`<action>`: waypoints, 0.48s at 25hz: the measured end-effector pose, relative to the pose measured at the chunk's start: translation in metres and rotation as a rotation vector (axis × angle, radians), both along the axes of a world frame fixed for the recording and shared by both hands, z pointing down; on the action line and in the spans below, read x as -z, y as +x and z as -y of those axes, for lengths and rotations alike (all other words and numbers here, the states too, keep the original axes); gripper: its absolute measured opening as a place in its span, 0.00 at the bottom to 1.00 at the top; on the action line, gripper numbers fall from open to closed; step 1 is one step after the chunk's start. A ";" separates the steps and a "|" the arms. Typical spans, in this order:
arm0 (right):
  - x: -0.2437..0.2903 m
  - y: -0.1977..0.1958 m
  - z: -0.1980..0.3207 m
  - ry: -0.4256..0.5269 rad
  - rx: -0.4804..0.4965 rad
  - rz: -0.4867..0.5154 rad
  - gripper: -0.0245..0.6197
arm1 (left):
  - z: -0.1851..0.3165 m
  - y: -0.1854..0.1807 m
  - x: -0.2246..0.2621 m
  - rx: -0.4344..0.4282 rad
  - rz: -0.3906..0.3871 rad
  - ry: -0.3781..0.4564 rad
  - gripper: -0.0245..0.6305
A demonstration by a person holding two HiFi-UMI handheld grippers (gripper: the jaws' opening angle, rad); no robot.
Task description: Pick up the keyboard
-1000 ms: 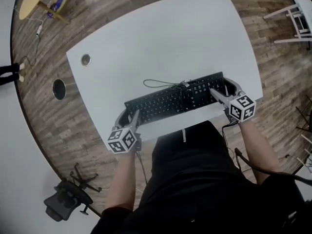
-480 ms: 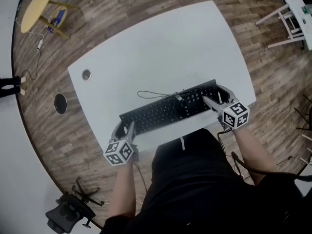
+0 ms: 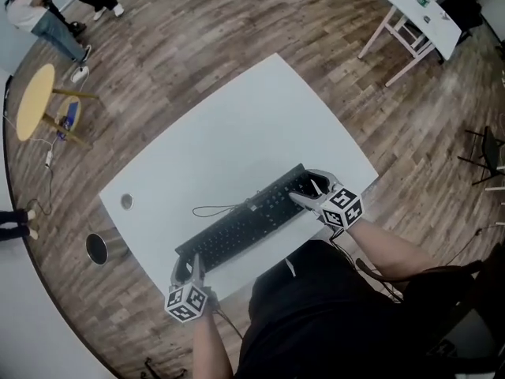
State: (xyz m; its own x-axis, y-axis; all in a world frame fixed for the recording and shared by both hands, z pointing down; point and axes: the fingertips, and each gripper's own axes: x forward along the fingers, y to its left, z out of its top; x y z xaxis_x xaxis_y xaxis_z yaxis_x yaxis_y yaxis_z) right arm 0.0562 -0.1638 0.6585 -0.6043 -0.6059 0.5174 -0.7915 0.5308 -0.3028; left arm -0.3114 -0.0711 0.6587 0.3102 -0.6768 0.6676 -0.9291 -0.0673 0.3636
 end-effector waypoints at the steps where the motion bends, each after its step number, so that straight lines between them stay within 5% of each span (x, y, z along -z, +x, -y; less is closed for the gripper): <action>1: 0.003 -0.001 0.001 0.007 -0.006 0.002 0.54 | 0.003 -0.002 0.003 -0.004 0.003 0.008 0.38; 12: 0.041 -0.013 0.023 0.096 -0.021 0.036 0.54 | 0.024 -0.014 0.041 -0.001 0.027 0.095 0.38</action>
